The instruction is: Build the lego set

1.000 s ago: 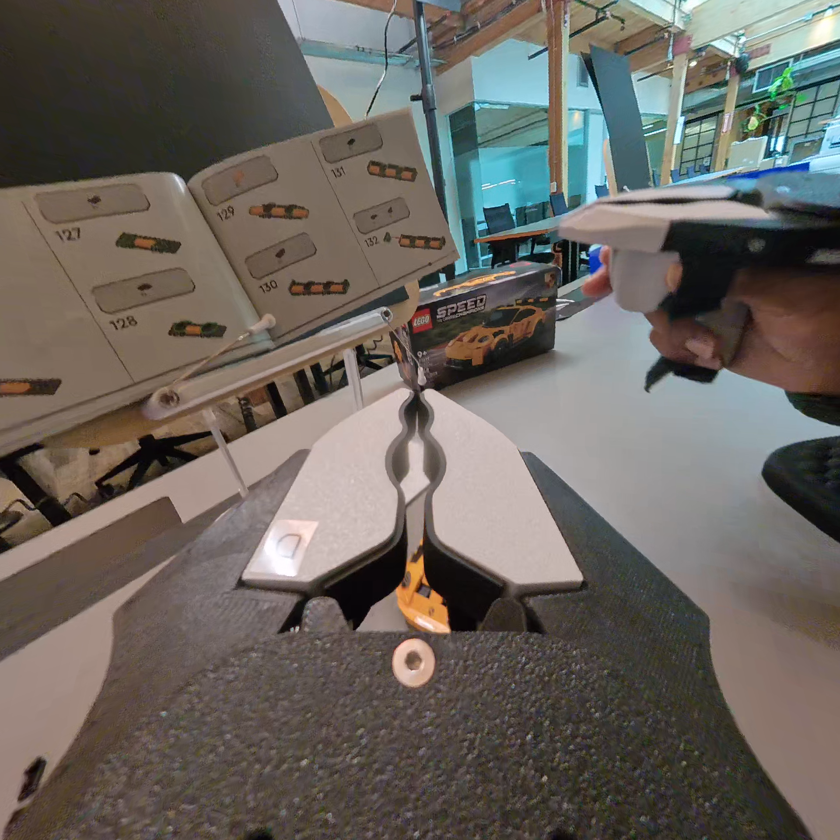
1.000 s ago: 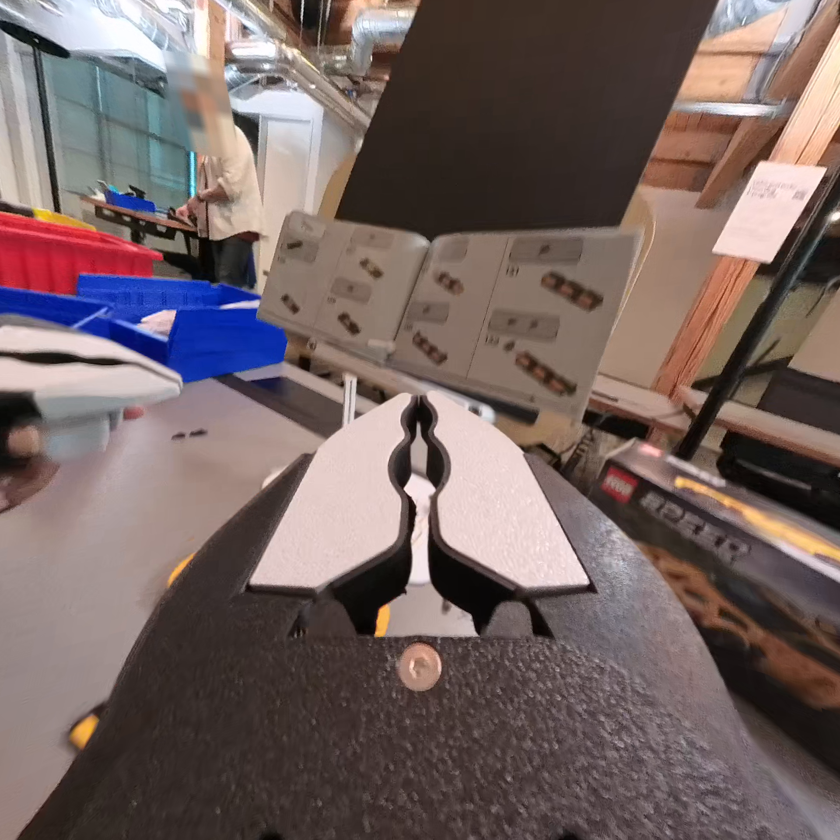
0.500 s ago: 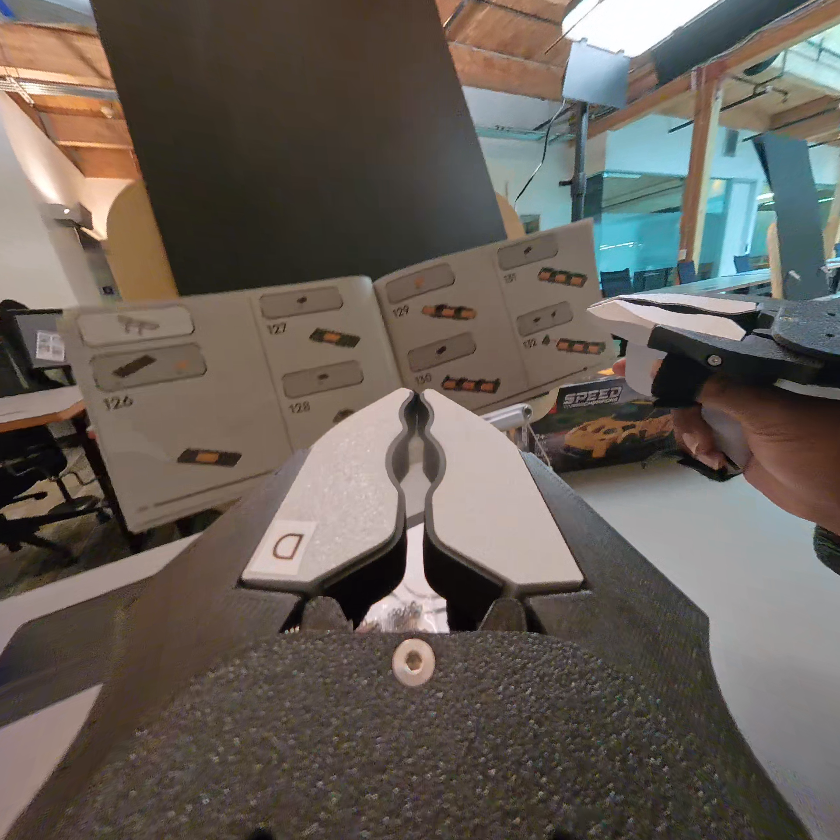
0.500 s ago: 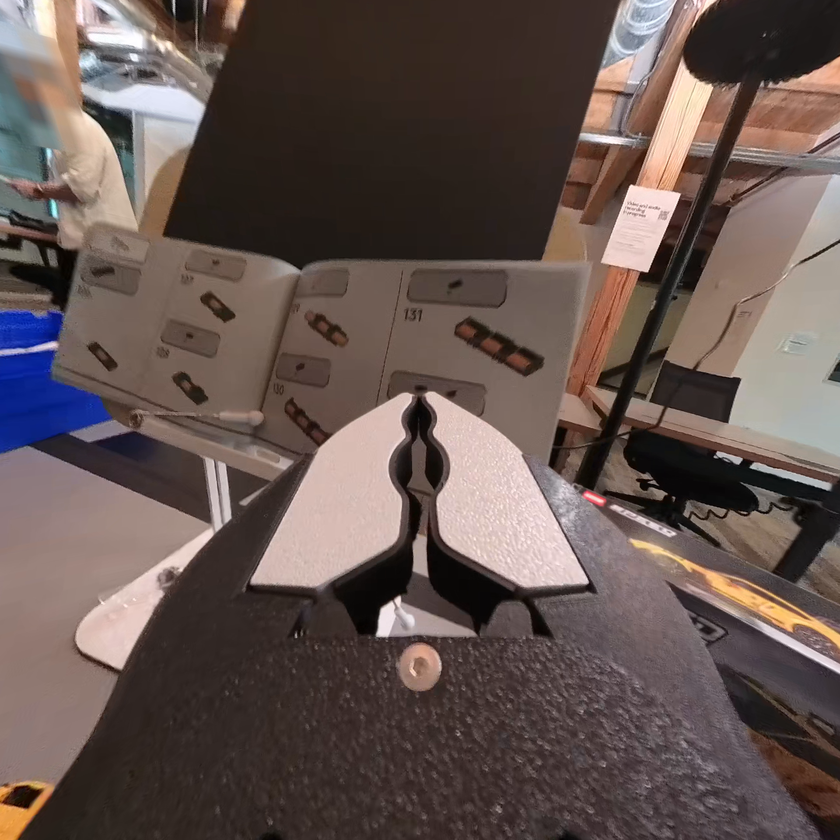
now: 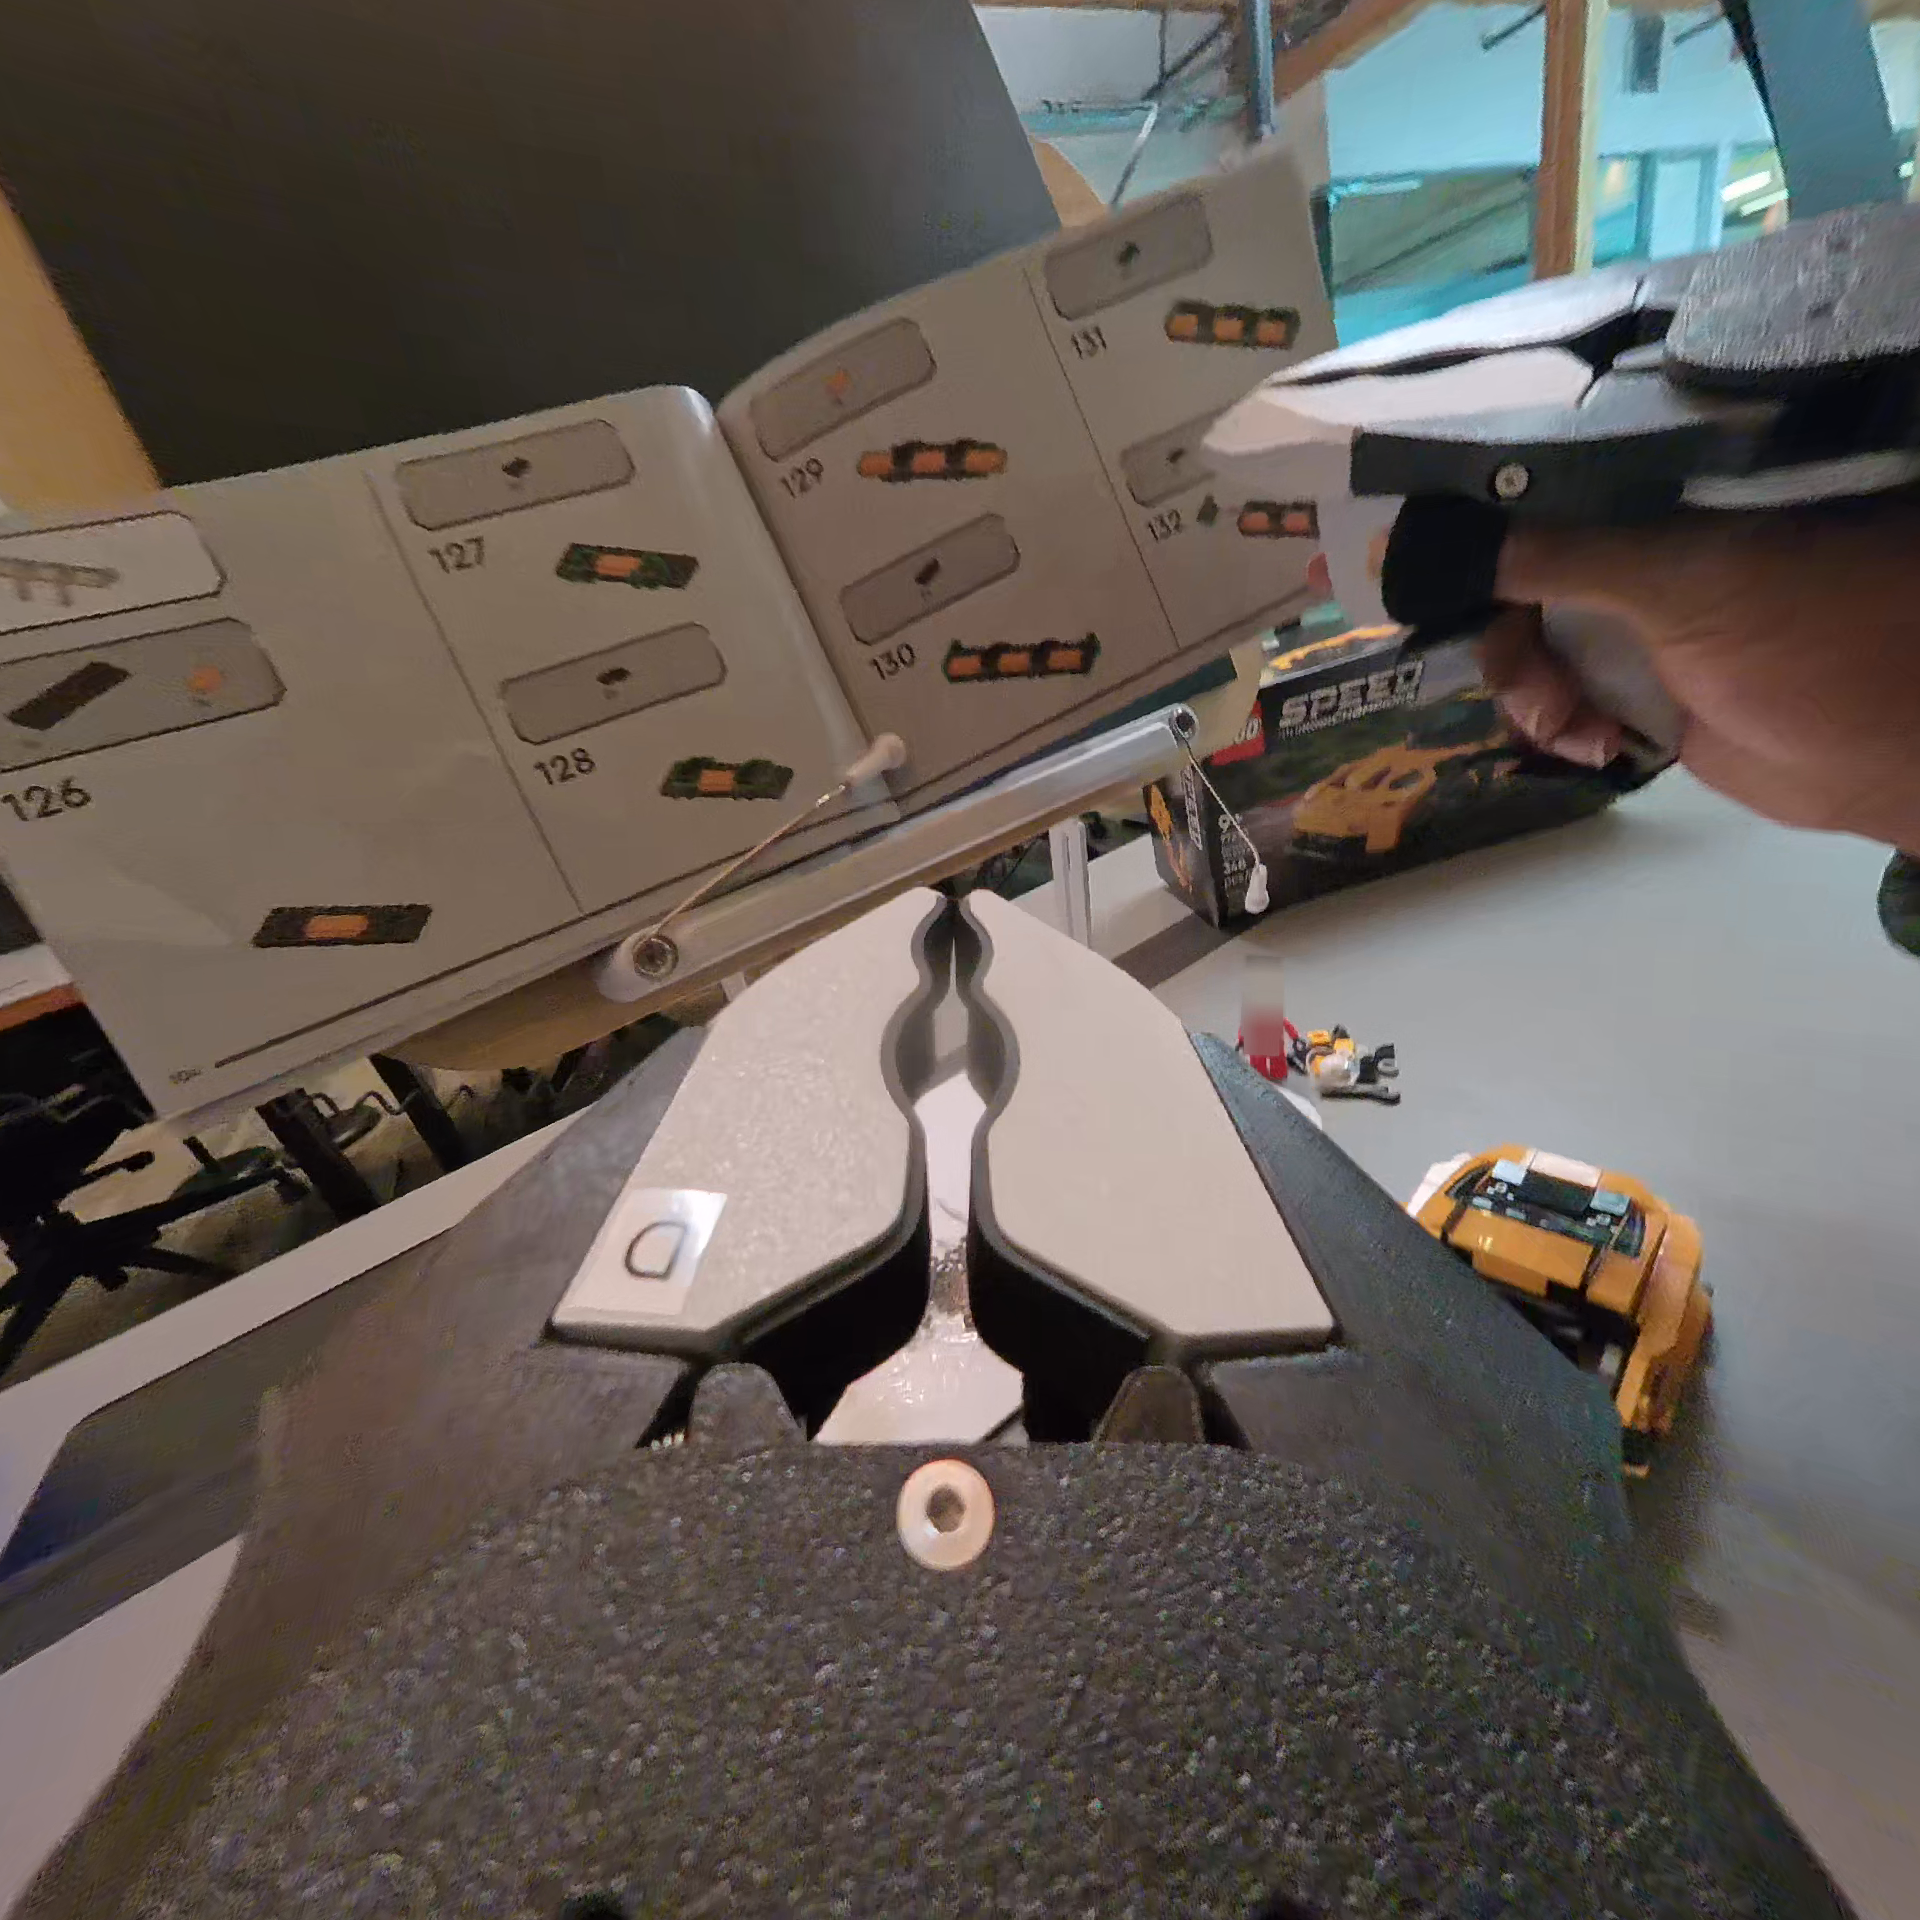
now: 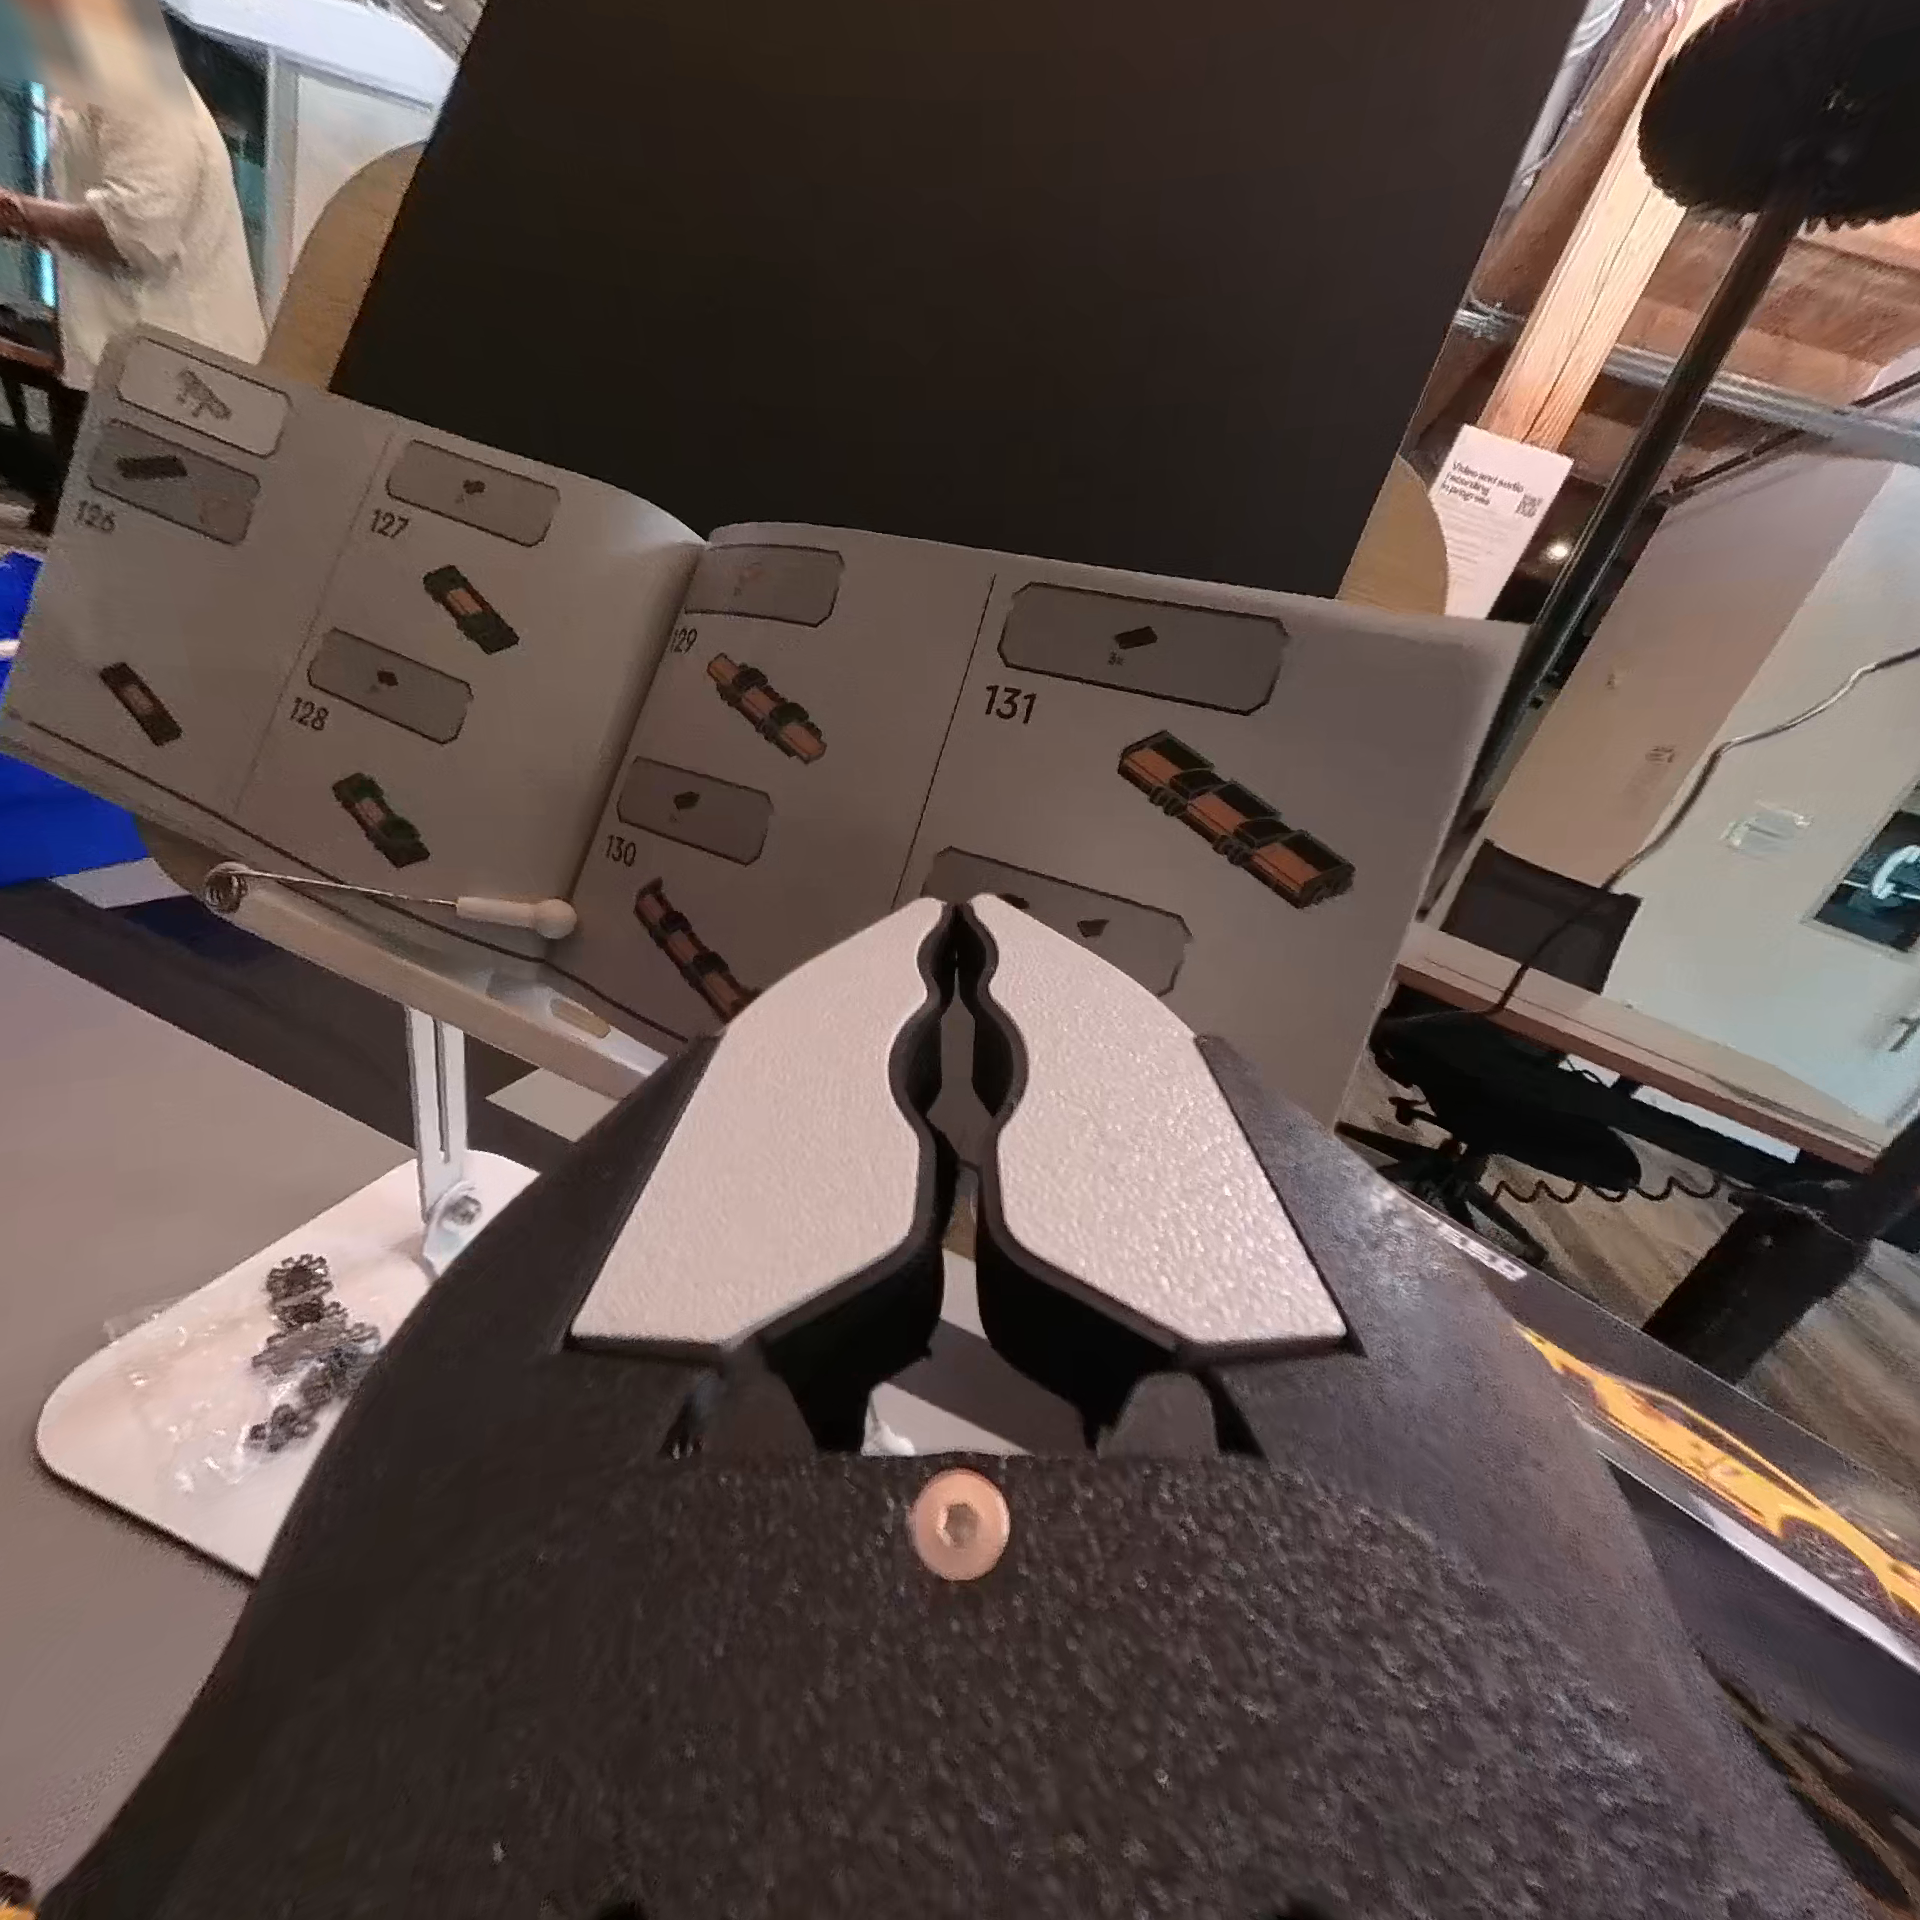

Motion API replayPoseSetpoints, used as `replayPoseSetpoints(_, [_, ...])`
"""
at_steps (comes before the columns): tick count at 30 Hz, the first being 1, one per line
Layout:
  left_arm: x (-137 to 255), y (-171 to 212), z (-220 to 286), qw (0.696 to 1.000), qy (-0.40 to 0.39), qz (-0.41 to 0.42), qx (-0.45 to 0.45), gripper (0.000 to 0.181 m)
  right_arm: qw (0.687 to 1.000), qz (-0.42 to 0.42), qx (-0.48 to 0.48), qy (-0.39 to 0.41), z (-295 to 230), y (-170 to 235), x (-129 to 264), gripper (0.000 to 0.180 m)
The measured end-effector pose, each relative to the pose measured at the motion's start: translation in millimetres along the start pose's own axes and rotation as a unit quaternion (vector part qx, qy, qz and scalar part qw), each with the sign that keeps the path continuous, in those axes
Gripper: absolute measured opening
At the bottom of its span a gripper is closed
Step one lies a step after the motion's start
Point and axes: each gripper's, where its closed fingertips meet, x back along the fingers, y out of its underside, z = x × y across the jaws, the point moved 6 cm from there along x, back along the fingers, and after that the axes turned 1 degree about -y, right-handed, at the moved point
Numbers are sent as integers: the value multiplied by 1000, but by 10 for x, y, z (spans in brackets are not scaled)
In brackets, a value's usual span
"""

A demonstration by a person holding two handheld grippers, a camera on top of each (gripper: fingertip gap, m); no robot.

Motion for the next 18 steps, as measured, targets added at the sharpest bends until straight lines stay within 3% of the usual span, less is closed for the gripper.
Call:
replayPoseSetpoints(8, [-19,91,8,999,-5,-17,-35,0,1000,-6,1,7,46,53,-3,0])
replayPoseSetpoints(18, [146,10,-675,993,-112,-30,29,2,999,-8,-27,20,236,45,48,0])
